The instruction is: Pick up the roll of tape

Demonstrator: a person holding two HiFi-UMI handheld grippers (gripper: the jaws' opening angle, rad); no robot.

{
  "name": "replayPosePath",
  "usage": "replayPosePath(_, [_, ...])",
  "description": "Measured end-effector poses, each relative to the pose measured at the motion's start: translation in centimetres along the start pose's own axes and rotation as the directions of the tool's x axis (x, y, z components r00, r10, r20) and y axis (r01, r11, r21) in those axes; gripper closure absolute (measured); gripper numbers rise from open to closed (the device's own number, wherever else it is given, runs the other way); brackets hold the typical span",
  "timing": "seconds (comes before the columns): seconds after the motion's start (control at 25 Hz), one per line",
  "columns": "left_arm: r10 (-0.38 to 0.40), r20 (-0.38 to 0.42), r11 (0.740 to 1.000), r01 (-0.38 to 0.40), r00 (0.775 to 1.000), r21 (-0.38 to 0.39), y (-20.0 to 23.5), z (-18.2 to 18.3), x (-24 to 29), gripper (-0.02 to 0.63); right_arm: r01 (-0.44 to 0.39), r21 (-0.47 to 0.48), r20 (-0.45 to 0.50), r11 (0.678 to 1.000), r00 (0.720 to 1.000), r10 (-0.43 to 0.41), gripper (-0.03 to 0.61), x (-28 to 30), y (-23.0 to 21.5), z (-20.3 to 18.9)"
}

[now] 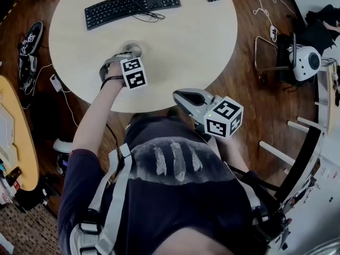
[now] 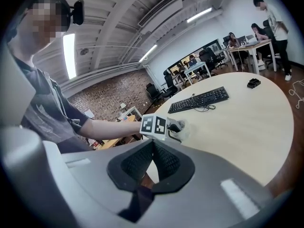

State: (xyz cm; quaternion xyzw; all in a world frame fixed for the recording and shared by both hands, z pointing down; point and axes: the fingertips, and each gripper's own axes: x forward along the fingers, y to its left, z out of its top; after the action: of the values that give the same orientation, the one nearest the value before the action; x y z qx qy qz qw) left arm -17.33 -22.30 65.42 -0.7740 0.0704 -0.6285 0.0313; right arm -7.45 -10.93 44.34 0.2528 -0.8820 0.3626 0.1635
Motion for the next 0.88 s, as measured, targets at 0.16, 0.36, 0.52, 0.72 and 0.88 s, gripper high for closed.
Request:
replayPosePath(0.16, [0.003, -0.011, 1.0, -0.003, 1.0, -0.013, 0.1, -0.3, 0.0, 0.478, 0.001, -0.01, 0.017, 1.0, 1.0, -0.001, 0.572, -0.7, -0.2, -0.2])
replayPosePath(0.36, [-0.021, 0.016, 0.996, 0.022, 1.0, -0.083, -0.8, -0.5, -0.7, 0.489, 0.02, -0.004, 0.042, 1.0, 0.999, -0.02, 0.572, -2.7, -1.0, -0.7])
replayPosePath(0.52, [-0.002, 0.047, 0.989, 0.009, 0.999, -0.15, -1.2, -0.4, -1.8, 0.5, 0.022, 0.006, 0.062, 1.0, 0.998, -0.022, 0.572, -4.0, -1.6, -1.0])
replayPosePath(0.72, [0.064, 0.055, 0.983, -0.054, 0.996, -0.174, -0.6, 0.5, -3.5, 0.509, 0.0, -0.009, 0.058, 1.0, 0.998, 0.0, 0.572, -4.7, -1.8, -1.4])
replayPosePath(0.88, [0.098, 0.077, 0.976, -0.08, 0.992, -0.201, -0.1, 1.0, -4.4, 0.512, -0.011, -0.019, 0.055, 1.0, 0.998, 0.012, 0.572, -4.6, -2.0, -1.4])
